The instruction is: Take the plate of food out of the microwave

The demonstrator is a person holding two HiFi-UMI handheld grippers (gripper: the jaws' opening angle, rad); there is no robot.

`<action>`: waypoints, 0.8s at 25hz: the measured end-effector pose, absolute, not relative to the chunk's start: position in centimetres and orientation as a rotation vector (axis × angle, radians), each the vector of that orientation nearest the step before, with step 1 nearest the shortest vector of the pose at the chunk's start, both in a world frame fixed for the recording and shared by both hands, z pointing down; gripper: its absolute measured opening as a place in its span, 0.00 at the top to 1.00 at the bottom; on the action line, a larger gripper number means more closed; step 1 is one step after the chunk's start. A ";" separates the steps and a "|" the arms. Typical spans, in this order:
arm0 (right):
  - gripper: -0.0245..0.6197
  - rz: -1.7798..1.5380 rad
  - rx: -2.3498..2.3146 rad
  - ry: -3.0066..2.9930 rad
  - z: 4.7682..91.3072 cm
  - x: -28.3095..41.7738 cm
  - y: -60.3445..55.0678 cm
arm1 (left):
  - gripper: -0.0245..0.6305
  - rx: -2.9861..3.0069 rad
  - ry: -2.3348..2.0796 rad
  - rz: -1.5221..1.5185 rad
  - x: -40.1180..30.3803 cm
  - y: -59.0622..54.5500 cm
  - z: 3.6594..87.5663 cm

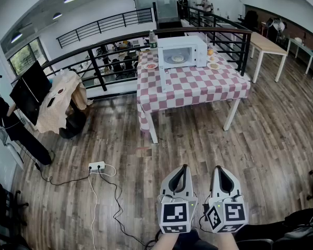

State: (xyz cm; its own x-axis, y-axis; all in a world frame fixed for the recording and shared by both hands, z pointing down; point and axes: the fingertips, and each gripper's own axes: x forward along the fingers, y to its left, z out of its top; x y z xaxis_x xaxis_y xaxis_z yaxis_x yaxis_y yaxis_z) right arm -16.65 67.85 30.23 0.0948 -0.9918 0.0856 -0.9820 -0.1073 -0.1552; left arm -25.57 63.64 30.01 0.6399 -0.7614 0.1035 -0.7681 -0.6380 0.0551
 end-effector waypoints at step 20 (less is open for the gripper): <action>0.97 -0.320 -2.246 2.070 32.3 -13.2 66.2 | 0.95 2.733 -1.298 0.121 -22.2 61.9 31.4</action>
